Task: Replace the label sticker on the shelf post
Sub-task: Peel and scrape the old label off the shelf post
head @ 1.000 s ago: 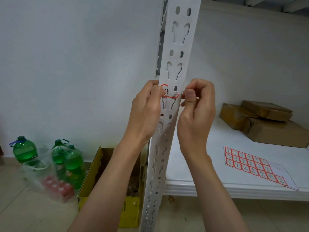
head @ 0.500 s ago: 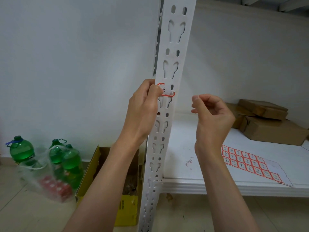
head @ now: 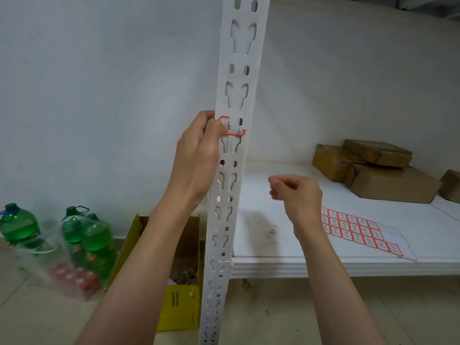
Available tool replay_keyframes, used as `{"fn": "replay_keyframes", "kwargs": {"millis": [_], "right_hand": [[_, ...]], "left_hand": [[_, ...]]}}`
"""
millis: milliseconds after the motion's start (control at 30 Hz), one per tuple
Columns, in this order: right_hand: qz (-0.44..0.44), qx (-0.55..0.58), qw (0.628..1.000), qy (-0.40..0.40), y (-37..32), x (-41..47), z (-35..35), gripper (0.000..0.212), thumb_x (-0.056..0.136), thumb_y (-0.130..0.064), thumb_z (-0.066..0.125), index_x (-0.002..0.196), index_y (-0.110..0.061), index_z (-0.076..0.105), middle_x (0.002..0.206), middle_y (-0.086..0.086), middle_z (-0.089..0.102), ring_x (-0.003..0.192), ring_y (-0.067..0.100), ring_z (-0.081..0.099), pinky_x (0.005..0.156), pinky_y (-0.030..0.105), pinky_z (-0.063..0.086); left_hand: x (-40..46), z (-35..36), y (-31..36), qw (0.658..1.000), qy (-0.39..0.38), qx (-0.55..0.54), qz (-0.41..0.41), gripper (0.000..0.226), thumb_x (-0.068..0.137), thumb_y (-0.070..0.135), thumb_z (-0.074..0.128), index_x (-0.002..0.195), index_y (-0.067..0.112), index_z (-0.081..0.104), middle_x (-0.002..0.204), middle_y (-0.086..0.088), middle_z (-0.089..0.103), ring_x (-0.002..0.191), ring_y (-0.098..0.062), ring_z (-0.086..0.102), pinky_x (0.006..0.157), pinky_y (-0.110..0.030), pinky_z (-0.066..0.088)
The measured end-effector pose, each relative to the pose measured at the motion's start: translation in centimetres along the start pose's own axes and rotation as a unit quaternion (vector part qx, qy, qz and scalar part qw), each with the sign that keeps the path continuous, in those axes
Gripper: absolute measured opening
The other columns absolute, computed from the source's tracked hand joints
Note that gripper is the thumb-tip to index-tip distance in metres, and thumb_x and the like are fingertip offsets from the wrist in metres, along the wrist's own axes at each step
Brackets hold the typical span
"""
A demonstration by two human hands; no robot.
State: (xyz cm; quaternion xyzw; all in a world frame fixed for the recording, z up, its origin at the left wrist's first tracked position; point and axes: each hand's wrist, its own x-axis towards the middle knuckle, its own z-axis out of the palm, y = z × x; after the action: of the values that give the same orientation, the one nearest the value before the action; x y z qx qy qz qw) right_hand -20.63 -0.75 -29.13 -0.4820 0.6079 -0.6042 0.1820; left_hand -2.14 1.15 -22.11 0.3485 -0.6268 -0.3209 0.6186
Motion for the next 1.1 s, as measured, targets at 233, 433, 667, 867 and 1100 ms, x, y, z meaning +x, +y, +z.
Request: {"fn": "replay_keyframes", "kwargs": {"millis": [233, 433, 667, 867, 1100], "right_hand": [[0.062, -0.168, 0.982, -0.057, 2.0, 0.1, -0.7, 0.019, 0.080, -0.005, 0.081, 0.065, -0.011, 0.072, 0.062, 0.000, 0.067, 0.053, 0.008, 0.061, 0.045, 0.010, 0.043], [0.103, -0.258, 0.955, -0.108, 3.2, 0.7, -0.8, 0.020, 0.084, 0.009, 0.063, 0.073, -0.001, 0.077, 0.071, 0.016, 0.074, 0.063, 0.024, 0.070, 0.073, 0.034, 0.060], [0.067, -0.244, 0.965, -0.069, 2.0, 0.7, -0.5, 0.015, 0.088, -0.017, 0.076, 0.077, -0.009, 0.072, 0.065, 0.003, 0.065, 0.055, 0.011, 0.057, 0.054, 0.021, 0.044], [-0.089, 0.116, 0.988, -0.040, -5.1, -0.5, 0.9, 0.033, 0.103, -0.006, 0.046, 0.122, -0.019, 0.069, 0.099, 0.000, 0.074, 0.090, 0.010, 0.071, 0.086, 0.028, 0.059], [-0.038, 0.285, 0.938, -0.196, -10.9, -3.6, 3.5, 0.031, 0.104, -0.021, 0.041, 0.124, -0.016, 0.063, 0.113, 0.001, 0.073, 0.101, 0.014, 0.071, 0.077, 0.027, 0.059]], "left_hand": [[0.1, 0.0, -0.2, 1.000, 0.002, 0.001, 0.005, 0.027, 0.086, 0.039, 0.038, 0.096, 0.029, 0.061, 0.100, 0.010, 0.071, 0.093, -0.014, 0.064, 0.087, -0.042, 0.053], [0.0, 0.1, 0.1, 1.000, 0.010, 0.002, 0.006, 0.024, 0.086, 0.038, 0.039, 0.091, 0.030, 0.061, 0.094, 0.009, 0.073, 0.097, -0.030, 0.062, 0.088, -0.051, 0.052], [-0.1, 0.1, 0.1, 1.000, 0.011, -0.003, 0.011, 0.025, 0.087, 0.038, 0.039, 0.094, 0.030, 0.061, 0.098, 0.000, 0.072, 0.098, -0.035, 0.059, 0.088, -0.054, 0.051], [0.1, -0.1, -0.3, 1.000, 0.008, -0.006, 0.009, 0.029, 0.091, 0.037, 0.037, 0.098, 0.030, 0.064, 0.103, 0.013, 0.072, 0.104, -0.013, 0.065, 0.094, -0.044, 0.053], [0.2, 0.0, -0.3, 1.000, -0.001, -0.021, -0.001, 0.026, 0.103, 0.025, 0.038, 0.111, 0.023, 0.063, 0.108, 0.007, 0.071, 0.103, -0.011, 0.066, 0.088, -0.033, 0.054]]}}
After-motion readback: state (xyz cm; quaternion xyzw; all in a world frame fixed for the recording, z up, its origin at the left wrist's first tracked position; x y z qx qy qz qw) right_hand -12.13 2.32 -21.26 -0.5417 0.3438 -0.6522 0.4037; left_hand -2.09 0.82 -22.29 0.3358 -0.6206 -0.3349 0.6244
